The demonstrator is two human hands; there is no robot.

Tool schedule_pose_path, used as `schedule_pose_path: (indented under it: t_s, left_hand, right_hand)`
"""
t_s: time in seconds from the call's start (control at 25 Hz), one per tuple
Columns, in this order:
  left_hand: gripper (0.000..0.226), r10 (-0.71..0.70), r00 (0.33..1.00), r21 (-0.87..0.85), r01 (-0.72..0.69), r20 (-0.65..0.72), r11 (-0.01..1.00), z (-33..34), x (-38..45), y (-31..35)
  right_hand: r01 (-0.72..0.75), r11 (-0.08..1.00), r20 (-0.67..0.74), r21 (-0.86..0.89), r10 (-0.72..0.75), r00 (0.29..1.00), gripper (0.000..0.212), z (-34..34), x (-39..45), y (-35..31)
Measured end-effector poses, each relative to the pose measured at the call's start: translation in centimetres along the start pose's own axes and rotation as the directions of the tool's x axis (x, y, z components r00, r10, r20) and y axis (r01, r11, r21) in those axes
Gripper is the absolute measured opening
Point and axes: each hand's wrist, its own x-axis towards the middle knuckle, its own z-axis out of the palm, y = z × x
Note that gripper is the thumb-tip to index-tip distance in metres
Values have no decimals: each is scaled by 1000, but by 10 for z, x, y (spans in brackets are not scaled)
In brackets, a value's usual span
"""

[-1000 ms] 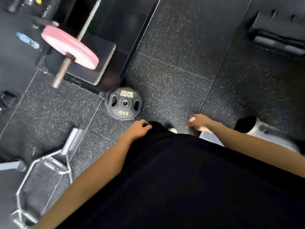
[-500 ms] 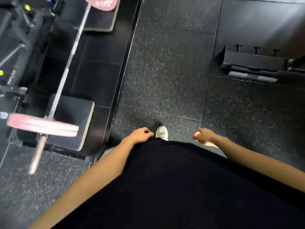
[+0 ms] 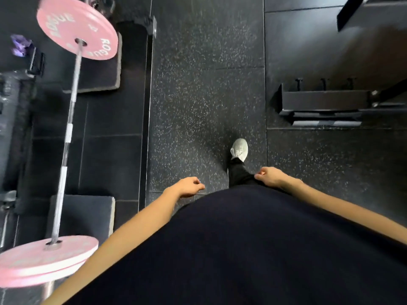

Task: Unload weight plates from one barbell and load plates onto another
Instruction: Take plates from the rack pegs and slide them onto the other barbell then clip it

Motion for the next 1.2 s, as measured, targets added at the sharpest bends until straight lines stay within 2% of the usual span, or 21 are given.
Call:
schedule_pose_path:
  t_s: [0.12,0.24,0.36,0.56,0.68,0.84,1.0,1.08,1.2]
  left_hand:
    - [34,-34,999,-8,34,-6,999,-80,33,55]
    - [33,15,986,-68,-27,-168,997,-171,61,112]
    - [29,11,977,-135,-41,-215,990,-244,90,158]
    - [32,11,990,-93,-24,-139,995,-342,160,213]
    - [34,48,996,-50,-52,-78,997,-435,215,252]
    - [34,86,996,138,-82,-25,987,-571,281,318]
    - [38,100,995,264,-104,30,959,-664,326,389]
    - [41,97,993,325,-115,71,939,-703,356,430]
    - [45,99,987,413,-142,123,900,-751,403,505]
  right_hand:
    - [-12,999,-17,33,13,1000,32,-103,48,-18]
    - [3,999,-53,51,0,999,28,-196,87,-33]
    - [14,998,-78,65,-9,997,29,-266,123,-53]
    - [-5,999,-39,50,7,999,35,-360,202,-83]
    - [-50,998,-15,30,51,999,27,-424,250,-98]
    - [-92,981,-119,171,113,987,29,-528,298,-124]
    - [-73,938,-236,339,160,958,31,-616,329,-141]
    - [-79,895,-233,438,198,952,31,-654,351,-139]
    - [-125,868,-163,480,228,960,29,-708,388,-122]
